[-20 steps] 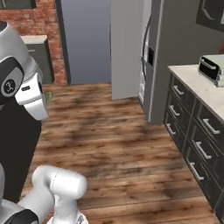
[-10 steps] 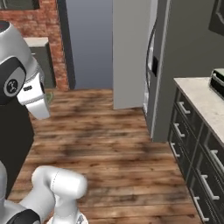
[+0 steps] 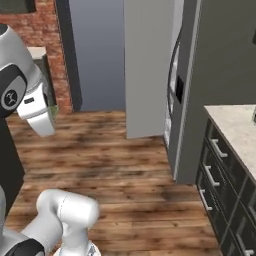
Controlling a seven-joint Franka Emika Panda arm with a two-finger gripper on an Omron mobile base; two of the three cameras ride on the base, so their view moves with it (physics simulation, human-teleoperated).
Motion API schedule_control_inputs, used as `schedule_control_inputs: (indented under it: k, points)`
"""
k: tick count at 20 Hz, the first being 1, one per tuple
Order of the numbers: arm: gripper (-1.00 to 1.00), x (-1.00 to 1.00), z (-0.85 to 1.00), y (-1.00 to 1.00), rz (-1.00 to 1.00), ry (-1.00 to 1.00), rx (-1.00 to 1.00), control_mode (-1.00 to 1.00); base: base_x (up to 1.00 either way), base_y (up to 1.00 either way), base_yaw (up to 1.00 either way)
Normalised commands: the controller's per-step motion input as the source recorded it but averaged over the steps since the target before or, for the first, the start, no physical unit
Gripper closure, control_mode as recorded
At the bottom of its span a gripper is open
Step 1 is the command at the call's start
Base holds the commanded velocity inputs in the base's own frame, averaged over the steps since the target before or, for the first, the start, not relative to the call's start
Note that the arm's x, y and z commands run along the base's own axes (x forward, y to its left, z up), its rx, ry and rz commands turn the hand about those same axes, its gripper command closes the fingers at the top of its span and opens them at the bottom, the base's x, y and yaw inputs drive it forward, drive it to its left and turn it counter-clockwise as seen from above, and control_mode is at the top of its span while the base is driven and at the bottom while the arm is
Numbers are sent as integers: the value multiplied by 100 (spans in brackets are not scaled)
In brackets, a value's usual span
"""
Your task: Transport the steak and lemon wedge to the fridge. Place the steak on the rack containing meat and place the lemon wedge on the rack containing the vegetable, ensuring meats and vegetables are on different racks.
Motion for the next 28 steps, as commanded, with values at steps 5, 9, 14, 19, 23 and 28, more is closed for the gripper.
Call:
schedule_control_inputs:
  k: [5,9,14,19,23,28]
  points:
    - [100,0,0,0,0,0,0,100,100,4,0]
    - [100,0,0,0,0,0,0,100,100,10,-4]
    - [100,0,0,0,0,0,0,100,100,43,-44]
    - [100,0,0,0,0,0,0,100,100,87,-65]
    - [100,0,0,0,0,0,0,100,100,98,-58]
    - [100,0,0,0,0,0,0,100,100,96,-60]
